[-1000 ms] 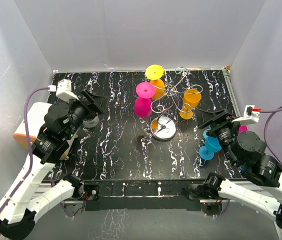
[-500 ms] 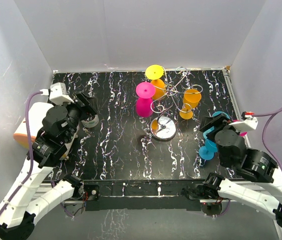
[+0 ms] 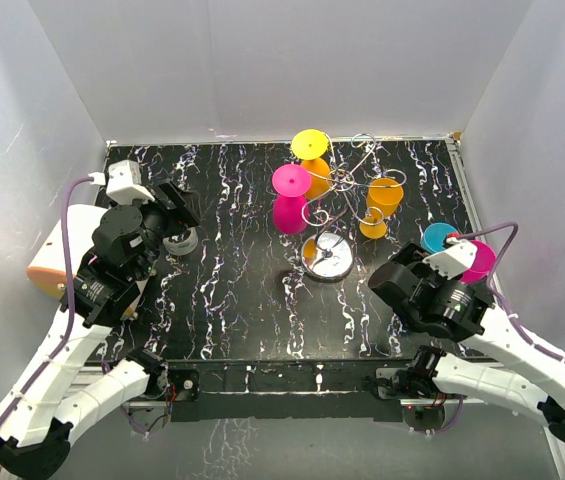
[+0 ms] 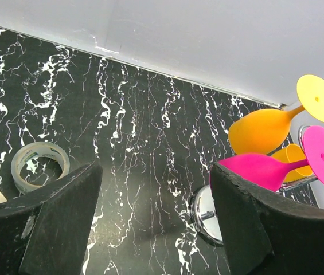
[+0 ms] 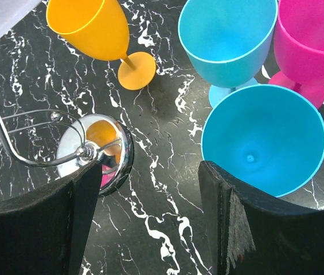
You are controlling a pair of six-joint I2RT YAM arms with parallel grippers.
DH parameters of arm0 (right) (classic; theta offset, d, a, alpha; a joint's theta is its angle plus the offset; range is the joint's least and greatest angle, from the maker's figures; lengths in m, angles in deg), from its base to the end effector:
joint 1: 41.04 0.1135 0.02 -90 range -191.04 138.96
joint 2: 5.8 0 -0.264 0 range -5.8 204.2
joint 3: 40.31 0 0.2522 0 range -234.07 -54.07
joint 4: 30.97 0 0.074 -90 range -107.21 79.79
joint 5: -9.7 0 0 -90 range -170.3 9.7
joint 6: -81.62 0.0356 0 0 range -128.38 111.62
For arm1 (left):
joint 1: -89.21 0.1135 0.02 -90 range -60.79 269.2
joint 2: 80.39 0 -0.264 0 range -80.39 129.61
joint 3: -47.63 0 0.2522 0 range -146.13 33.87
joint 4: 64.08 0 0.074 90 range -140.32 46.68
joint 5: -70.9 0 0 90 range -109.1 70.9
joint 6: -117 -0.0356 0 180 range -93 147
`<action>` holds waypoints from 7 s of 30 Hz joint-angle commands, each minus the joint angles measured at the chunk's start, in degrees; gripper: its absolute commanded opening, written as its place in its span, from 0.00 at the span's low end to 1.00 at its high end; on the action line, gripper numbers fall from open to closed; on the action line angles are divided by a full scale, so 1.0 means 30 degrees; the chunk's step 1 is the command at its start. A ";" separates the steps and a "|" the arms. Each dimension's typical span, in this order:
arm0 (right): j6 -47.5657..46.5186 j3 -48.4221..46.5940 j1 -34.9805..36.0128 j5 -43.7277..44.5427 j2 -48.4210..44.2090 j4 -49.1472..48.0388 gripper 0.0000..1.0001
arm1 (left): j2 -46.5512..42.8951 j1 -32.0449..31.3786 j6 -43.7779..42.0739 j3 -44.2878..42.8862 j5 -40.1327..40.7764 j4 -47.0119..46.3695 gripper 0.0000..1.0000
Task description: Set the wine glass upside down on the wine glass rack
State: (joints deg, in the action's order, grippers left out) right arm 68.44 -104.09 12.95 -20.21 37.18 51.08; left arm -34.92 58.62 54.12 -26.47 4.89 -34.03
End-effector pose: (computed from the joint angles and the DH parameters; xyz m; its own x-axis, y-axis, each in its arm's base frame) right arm 0.0877 0.0682 0.3026 -0.2716 0.4521 -0.8496 0.4658 0.8343 0.2950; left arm 0.1474 -0.0703 0.4199 -0.0714 -0.4416 -0.8944 0.0927 0.8898 -0.4467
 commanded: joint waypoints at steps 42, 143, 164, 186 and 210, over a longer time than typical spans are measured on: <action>-0.3049 0.1926 -0.6219 -0.1895 0.1307 -0.3281 0.23 | -0.0171 0.0049 0.0513 -0.1256 -0.0969 0.0369 0.75; -2.0531 -0.7051 0.1593 -1.8859 1.0730 -3.5991 0.00 | -0.0700 0.0051 1.6990 -0.0072 -0.2098 -0.4685 0.65; -1.9903 -0.5022 0.1600 -1.8678 0.9500 -3.8137 0.00 | -0.0514 0.0039 1.7406 0.0131 -0.0665 -0.6517 0.58; -1.8296 -0.4779 0.1600 -2.0714 1.0077 -4.0133 0.00 | 0.0148 0.0034 1.7813 -0.0156 -0.0230 -0.6815 0.44; -1.6996 -0.2954 0.1600 -2.0895 0.8625 -3.8629 0.04 | 0.0128 0.0055 1.6515 0.0162 0.0300 -0.8924 0.00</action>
State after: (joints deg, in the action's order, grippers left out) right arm 15.46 -112.96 17.35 -84.07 66.23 -64.01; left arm -34.33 58.53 106.44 -26.12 3.16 -57.68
